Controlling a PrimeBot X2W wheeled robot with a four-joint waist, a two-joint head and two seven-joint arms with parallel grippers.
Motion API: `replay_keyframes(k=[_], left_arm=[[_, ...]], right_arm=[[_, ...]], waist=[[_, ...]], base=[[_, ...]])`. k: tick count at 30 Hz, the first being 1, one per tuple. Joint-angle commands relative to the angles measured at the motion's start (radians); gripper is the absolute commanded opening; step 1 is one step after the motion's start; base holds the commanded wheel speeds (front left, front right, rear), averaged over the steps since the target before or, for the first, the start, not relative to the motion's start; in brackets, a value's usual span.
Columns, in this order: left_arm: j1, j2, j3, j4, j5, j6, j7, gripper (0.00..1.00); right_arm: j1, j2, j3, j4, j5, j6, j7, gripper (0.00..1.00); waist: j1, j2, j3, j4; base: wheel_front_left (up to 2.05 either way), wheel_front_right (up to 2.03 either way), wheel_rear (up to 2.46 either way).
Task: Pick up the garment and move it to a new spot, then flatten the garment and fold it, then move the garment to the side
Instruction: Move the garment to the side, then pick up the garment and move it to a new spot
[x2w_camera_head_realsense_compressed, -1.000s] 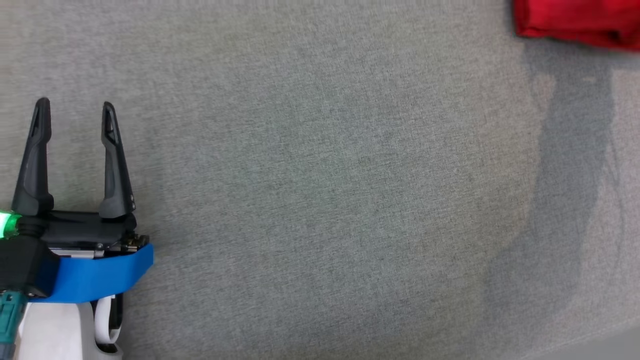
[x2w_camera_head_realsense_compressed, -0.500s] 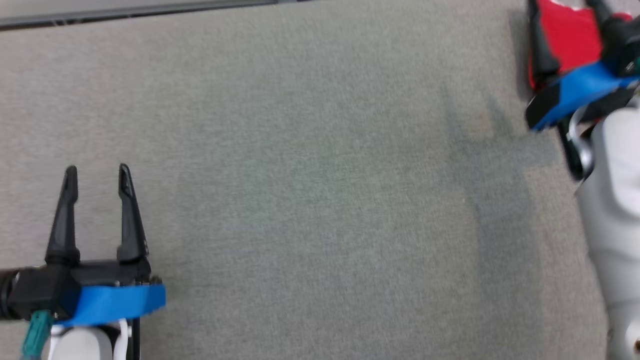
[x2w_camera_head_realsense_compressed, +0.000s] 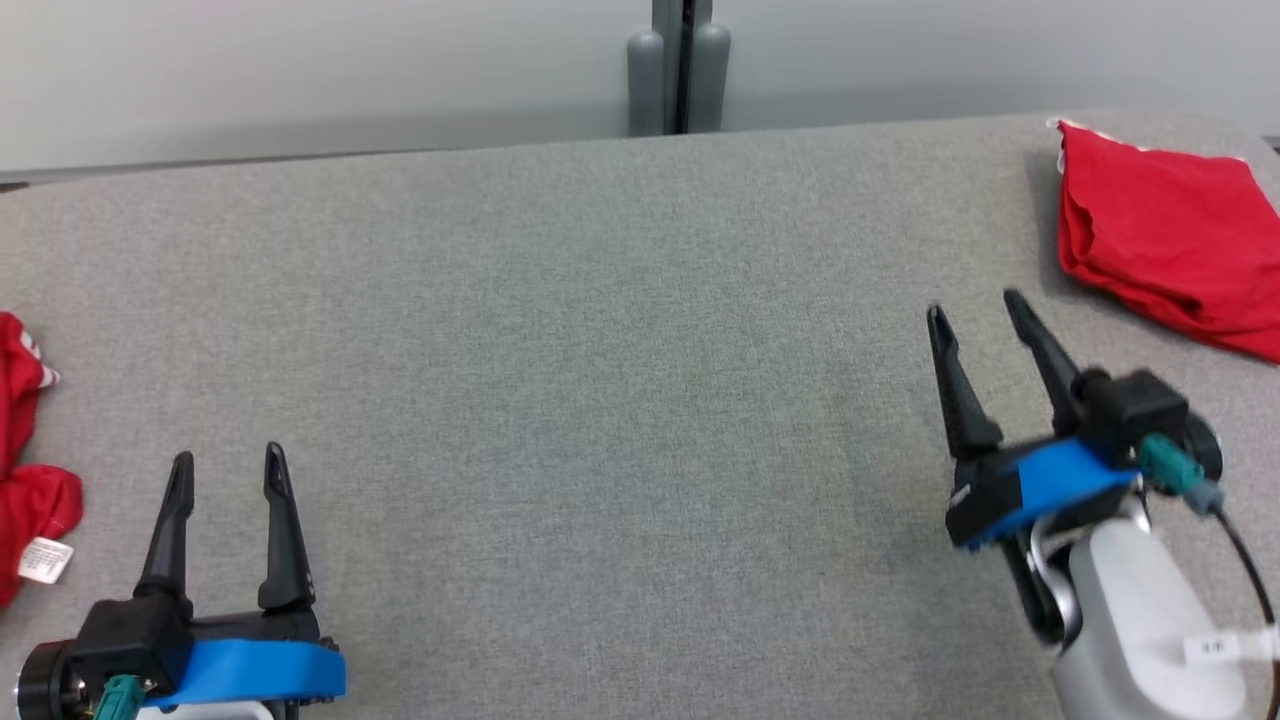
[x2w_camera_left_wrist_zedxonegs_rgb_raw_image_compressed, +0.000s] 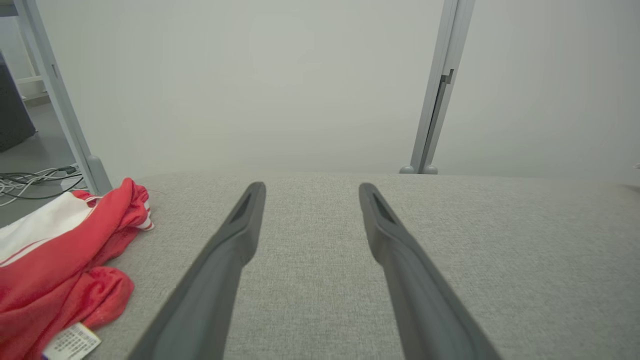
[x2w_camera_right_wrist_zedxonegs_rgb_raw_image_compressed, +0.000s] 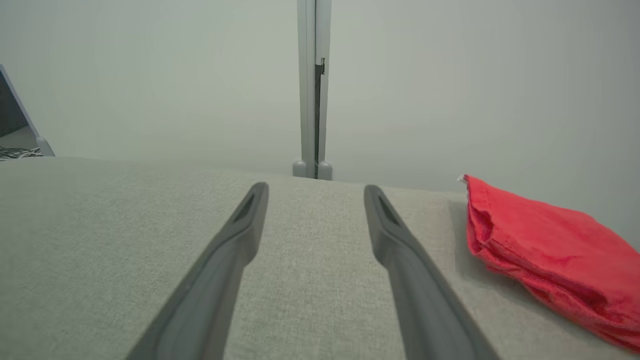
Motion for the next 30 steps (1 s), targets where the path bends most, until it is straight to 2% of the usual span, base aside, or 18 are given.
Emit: replay_keyframes(k=[1,18,30], left_arm=[[0.011,-0.003,0.002,0.007,-0.004,0.001,0.000,1.00],[0.067,-0.006,-0.016,0.112,-0.009,-0.001,0.000,1.00],[0.089,-0.005,-0.020,0.138,0.010,0.007,0.000,1.00]], right_arm=[[0.046,0.008,-0.009,-0.019,0.013,0.000,-0.003,1.00],[0.336,0.065,-0.101,-0.116,0.001,0.000,-0.003,1.00],[0.396,0.066,-0.117,-0.121,0.015,0.000,-0.003,1.00]], waist=[[0.0002,0.0004,-0.013,0.002],[0.0002,0.0004,-0.134,0.037],[0.0002,0.0004,-0.185,0.055]], base=[[0.00,0.00,0.00],[0.00,0.00,0.00],[0.00,0.00,0.00]])
